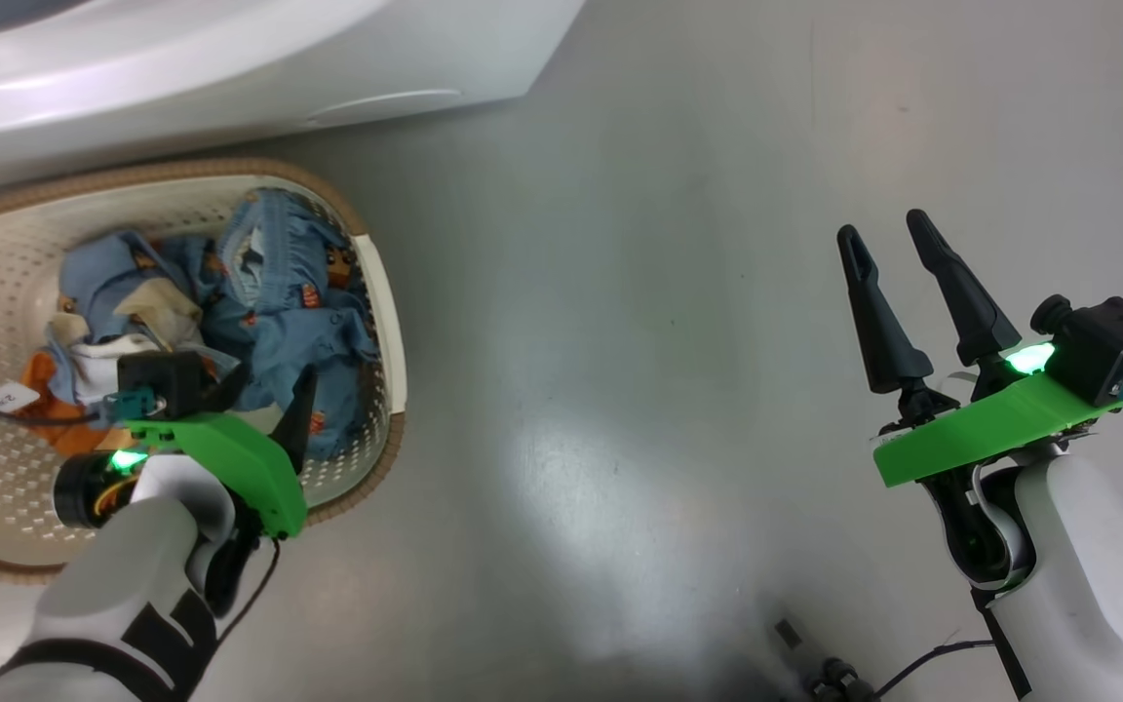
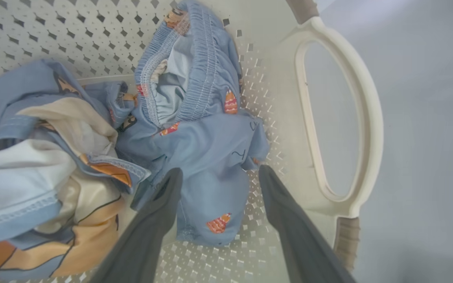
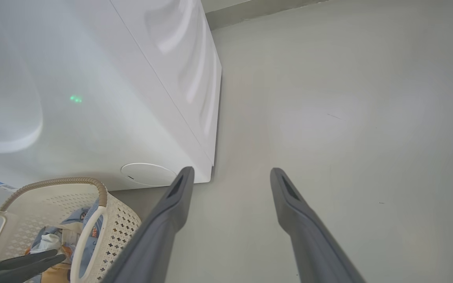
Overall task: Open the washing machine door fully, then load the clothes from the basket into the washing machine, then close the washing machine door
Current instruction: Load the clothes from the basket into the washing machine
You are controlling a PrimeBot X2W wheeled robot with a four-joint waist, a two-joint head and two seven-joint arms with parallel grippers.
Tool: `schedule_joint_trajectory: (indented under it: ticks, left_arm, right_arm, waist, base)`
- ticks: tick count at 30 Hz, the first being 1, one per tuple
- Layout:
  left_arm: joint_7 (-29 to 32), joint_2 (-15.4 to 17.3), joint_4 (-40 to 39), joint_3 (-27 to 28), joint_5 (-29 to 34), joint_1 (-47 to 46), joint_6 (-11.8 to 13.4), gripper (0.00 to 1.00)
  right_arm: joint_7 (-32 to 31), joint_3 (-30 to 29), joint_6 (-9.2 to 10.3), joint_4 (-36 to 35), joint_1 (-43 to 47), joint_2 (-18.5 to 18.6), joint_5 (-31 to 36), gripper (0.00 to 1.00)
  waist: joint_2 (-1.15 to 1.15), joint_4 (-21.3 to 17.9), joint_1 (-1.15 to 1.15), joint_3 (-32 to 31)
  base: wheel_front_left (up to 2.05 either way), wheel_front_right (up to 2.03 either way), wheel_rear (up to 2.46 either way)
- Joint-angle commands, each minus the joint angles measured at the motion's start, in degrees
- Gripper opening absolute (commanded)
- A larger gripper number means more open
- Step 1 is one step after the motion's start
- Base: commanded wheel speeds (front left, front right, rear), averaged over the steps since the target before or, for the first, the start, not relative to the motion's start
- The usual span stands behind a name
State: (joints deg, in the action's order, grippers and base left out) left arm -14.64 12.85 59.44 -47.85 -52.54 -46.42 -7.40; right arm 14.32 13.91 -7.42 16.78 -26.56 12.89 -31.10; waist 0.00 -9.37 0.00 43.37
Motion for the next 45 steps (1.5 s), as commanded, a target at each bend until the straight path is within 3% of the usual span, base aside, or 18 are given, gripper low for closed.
schedule_joint_trajectory:
  ticks: [1, 17, 30, 31, 32, 34, 35, 36, 45]
  left_arm:
    - [-0.36, 2.24, 0.17, -0.27, -1.37, -0.77, -0.09, 1.0]
    - [1.05, 5.28, 0.68, -11.77, -10.45, -6.55, -0.09, 1.0]
    - [2.18, 6.55, 0.41, -17.82, -16.62, -8.59, -0.09, 1.0]
    - [2.27, 6.59, 0.25, -18.22, -17.12, -8.78, -0.09, 0.8]
    - [2.3, 6.63, 0.05, -18.61, -17.64, -8.94, -0.09, 0.45]
    - [2.3, 6.7, -0.19, -19.37, -18.61, -9.25, -0.09, 0.18]
    - [2.27, 6.73, -0.3, -19.73, -19.04, -9.37, -0.09, 0.18]
    - [2.22, 6.77, -0.4, -20.09, -19.49, -9.47, -0.09, 0.0]
    - [0.44, 6.84, -0.82, -21.39, -23.09, -9.08, -0.09, 0.0]
  right_arm:
    - [0.68, 1.37, -0.07, -1.5, 1.16, 0.23, 0.92, 1.0]
    - [0.68, 1.7, -0.07, -3.17, 0.61, 0.06, 1.93, 1.0]
    - [0.68, 2.38, -0.07, -4.77, 0.34, 0.75, 2.22, 1.0]
    - [0.68, 2.3, -0.07, -4.91, 0.4, 0.82, 2.25, 1.0]
    - [0.68, 2.23, -0.07, -5.04, 0.48, 0.86, 2.3, 1.0]
    - [0.68, 2.09, -0.07, -5.16, 0.61, 0.89, 2.38, 1.0]
    - [0.68, 2.05, -0.07, -5.16, 0.65, 0.89, 2.41, 1.0]
    - [0.68, 2.0, -0.07, -5.1, 0.65, 0.87, 2.46, 1.0]
    - [0.68, 1.51, -0.07, -4.76, 0.68, 0.54, 2.64, 1.0]
  waist:
    - [0.0, -0.55, 0.0, 0.78]
    - [0.0, -1.78, 0.0, 4.51]
    - [0.0, -3.06, 0.0, 5.28]
    - [0.0, -3.09, 0.0, 5.34]
    - [0.0, -3.11, 0.0, 5.36]
    - [0.0, -3.1, 0.0, 5.31]
    - [0.0, -3.09, 0.0, 5.27]
    - [0.0, -3.06, 0.0, 5.19]
    - [0.0, -2.04, 0.0, 2.87]
  base:
    - [0.0, 0.0, 0.0]
    - [0.0, 0.0, 0.0]
    - [0.0, 0.0, 0.0]
    - [0.0, 0.0, 0.0]
    - [0.0, 0.0, 0.0]
    - [0.0, 0.0, 0.0]
    - [0.0, 0.0, 0.0]
    - [0.0, 0.0, 0.0]
    - [0.0, 0.0, 0.0]
